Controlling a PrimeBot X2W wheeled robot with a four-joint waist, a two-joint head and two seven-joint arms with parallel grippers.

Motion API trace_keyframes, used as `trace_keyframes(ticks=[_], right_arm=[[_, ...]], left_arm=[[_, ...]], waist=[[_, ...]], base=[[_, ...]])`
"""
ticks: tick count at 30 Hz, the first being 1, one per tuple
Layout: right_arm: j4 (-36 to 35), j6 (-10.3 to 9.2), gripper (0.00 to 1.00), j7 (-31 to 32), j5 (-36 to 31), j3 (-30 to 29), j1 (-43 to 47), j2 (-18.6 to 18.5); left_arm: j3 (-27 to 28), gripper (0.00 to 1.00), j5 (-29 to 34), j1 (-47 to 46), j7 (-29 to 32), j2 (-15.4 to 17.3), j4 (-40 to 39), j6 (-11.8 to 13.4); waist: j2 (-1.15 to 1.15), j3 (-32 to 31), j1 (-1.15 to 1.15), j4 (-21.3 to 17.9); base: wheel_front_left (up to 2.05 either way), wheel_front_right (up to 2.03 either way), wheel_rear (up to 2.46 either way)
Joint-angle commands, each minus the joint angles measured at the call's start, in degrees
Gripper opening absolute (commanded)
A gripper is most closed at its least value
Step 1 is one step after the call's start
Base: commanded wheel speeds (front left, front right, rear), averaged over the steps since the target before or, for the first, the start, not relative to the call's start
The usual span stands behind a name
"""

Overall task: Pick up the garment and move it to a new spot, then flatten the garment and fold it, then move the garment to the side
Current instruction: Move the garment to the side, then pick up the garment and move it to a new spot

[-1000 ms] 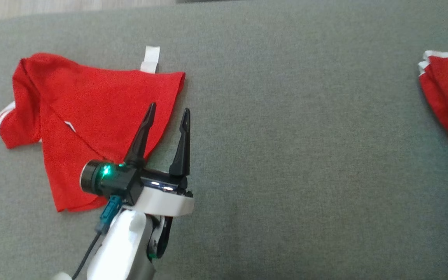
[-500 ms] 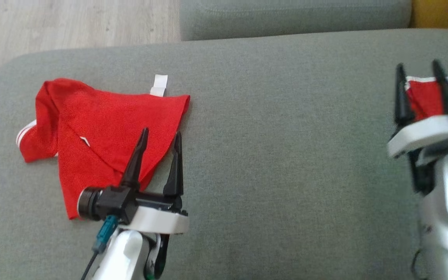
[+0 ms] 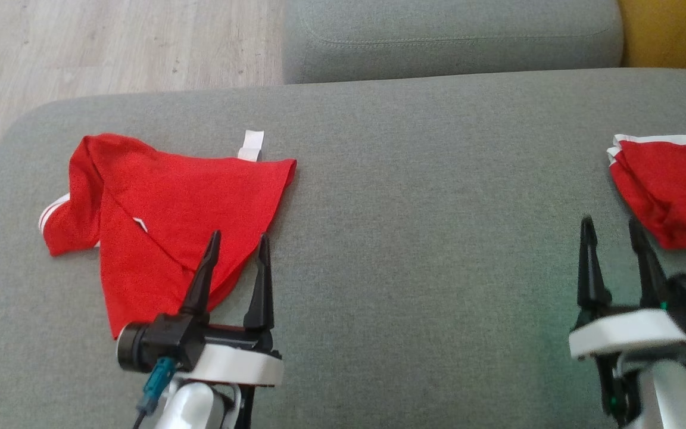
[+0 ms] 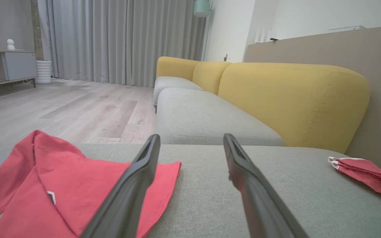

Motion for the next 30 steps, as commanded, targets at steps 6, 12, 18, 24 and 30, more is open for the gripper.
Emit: trace_keyframes(ticks=[6, 12, 18, 24, 30], right_arm=[[-3.89, -0.04, 1.0, -1.74, 3.17, 2.06, 3.6, 0.13], [-4.58, -0.04, 1.0, -1.92, 3.46, 2.36, 4.58, 0.14], [-5.11, -0.04, 1.0, -1.96, 3.92, 2.82, 4.75, 0.14], [-5.35, -0.04, 1.0, -1.96, 4.4, 3.09, 5.25, 0.14], [-5.41, -0.04, 1.0, -1.97, 4.93, 4.26, 5.78, 0.15]], left_arm=[[3.07, 1.0, -0.61, 0.34, -0.29, 0.16, -2.46, 0.34], [3.39, 1.0, -0.57, 0.93, -0.29, 0.16, -2.64, 0.37], [3.23, 1.0, -0.45, 0.93, -0.29, 0.16, -2.79, 0.39], [3.15, 1.0, -0.18, 1.05, -0.29, 0.16, -2.72, 0.22], [3.55, 1.0, 0.24, 0.9, -0.29, 0.16, -2.41, 0.1]], waist=[[0.0, -0.58, 0.01, -0.36], [0.0, -0.89, 0.01, -0.83], [0.0, -1.18, 0.01, -1.16], [0.0, -1.43, 0.01, -1.06], [0.0, -1.78, 0.01, 0.87]], base=[[0.0, 0.0, 0.0], [0.0, 0.0, 0.0], [0.0, 0.0, 0.0], [0.0, 0.0, 0.0], [0.0, 0.0, 0.0]])
